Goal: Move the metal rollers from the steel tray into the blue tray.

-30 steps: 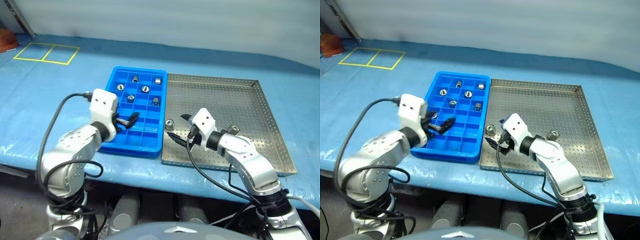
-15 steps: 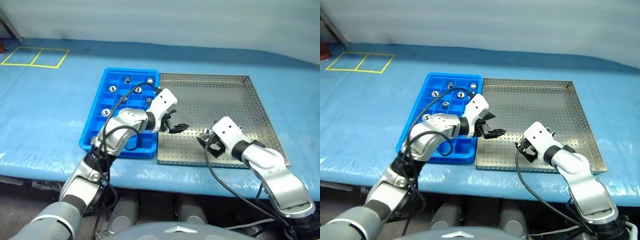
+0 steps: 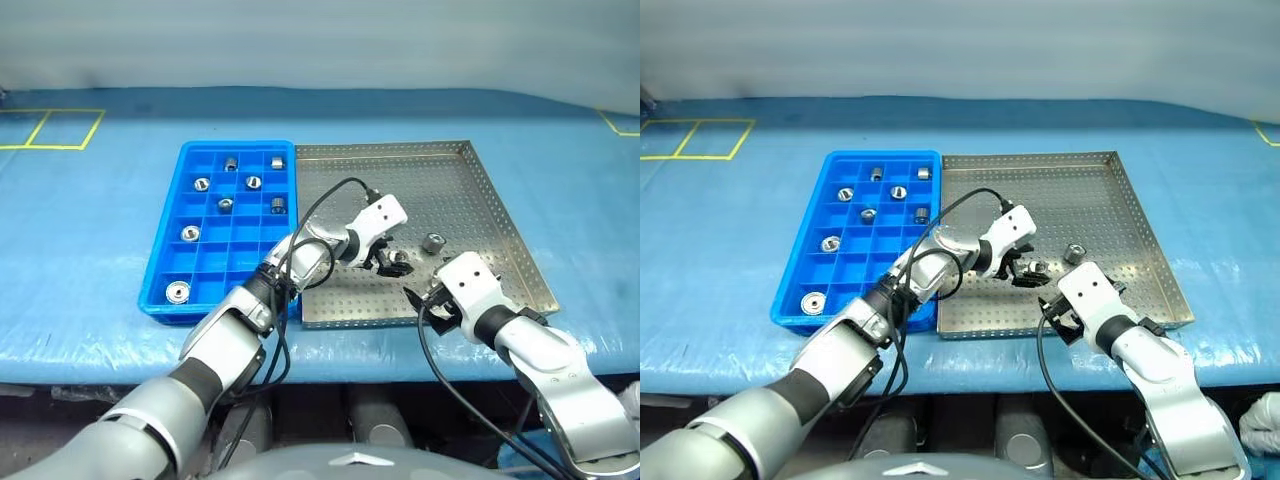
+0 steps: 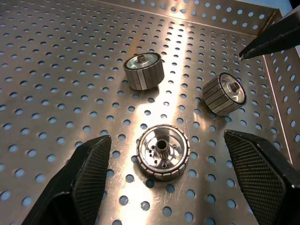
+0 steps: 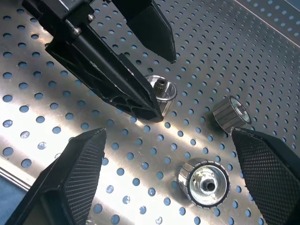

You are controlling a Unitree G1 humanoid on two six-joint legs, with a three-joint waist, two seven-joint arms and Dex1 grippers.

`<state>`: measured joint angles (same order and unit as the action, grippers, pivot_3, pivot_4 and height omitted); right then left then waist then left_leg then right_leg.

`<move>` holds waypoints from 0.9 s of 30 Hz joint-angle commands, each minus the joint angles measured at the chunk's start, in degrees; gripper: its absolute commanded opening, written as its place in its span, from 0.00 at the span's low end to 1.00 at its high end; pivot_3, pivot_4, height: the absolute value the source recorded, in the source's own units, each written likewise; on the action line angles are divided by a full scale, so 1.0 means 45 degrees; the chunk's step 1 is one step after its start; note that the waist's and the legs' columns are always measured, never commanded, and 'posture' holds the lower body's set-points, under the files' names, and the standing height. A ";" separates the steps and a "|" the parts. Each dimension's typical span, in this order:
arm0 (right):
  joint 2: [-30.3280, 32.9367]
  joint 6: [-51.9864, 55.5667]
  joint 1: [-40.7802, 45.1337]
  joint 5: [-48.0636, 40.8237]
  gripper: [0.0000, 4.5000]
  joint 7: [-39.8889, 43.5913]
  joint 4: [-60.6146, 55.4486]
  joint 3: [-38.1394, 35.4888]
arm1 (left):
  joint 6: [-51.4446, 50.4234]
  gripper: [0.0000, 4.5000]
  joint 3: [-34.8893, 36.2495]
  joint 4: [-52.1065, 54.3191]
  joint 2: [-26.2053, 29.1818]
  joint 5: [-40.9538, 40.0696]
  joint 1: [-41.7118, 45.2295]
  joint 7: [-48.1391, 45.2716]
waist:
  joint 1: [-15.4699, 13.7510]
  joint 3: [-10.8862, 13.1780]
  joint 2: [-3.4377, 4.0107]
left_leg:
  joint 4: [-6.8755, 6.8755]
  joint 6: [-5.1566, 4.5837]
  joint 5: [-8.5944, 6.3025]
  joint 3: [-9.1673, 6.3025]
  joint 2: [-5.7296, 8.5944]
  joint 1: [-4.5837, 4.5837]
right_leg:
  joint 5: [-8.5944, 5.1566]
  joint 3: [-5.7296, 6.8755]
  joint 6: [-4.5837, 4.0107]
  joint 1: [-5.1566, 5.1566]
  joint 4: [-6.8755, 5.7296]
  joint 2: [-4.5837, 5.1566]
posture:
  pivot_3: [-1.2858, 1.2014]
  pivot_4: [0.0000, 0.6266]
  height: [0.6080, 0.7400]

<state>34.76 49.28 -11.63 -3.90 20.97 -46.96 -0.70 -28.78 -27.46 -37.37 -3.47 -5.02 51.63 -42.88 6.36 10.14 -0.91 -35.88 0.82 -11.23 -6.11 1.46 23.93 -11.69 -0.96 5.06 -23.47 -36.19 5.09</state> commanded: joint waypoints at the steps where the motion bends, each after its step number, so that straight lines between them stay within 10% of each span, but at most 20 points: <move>1: -0.0098 0.0032 -0.0157 0.0123 1.00 -0.0205 -0.0715 -0.0319 | 0.0647 0.93 0.0174 -0.0776 -0.0388 0.0545 0.0528 0.0255 | 0.0152 0.0000 0.0000 | -0.0002 0.0000 0.0000 0.0000 0.0000 0.0000 | 0.0003 0.0000 0.0005 0.0001 0.0001 0.0000 | 0.39 0.24 1.00; 8: -0.0138 -0.0028 -0.0137 0.0260 1.00 -0.0285 -0.0618 -0.0304 | 0.1360 0.93 0.0573 -0.1655 -0.0642 0.1210 0.0642 0.0819 | 0.0485 0.0000 0.0001 | -0.0008 -0.0004 -0.0002 0.0020 0.0000 -0.0005 | 0.0012 -0.0013 0.0022 0.0001 0.0001 0.0008 | 0.39 0.24 1.00; 14: -0.0154 -0.0184 0.0409 0.0298 1.00 -0.0226 -0.0147 0.0051 | 0.1074 0.51 0.1032 -0.1296 -0.0633 0.1251 0.0557 0.0932 | 0.0568 -0.0002 0.0003 | -0.0006 -0.0004 -0.0003 0.0020 0.0001 -0.0006 | 0.0046 -0.0014 0.0081 0.0000 0.0001 0.0009 | 0.41 0.24 1.00; 27: -0.0403 -0.0772 0.1481 0.0366 1.00 -0.0201 0.1407 0.0490 | -0.0486 0.51 0.2743 0.2021 0.0035 0.0280 0.0021 0.0920 | 0.0352 -0.0003 0.0007 | -0.0008 -0.0006 -0.0003 0.0020 0.0002 -0.0009 | 0.0056 -0.0019 0.0094 0.0001 -0.0004 0.0009 | 0.44 0.24 1.00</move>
<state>33.10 47.23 -5.97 -2.70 20.30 -41.05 1.90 -29.35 -16.94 -33.19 -3.84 -2.08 52.20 -38.77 7.95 10.13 -0.88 -35.92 0.80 -11.24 -6.01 1.47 23.87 -11.44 -1.06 5.49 -23.46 -36.21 5.13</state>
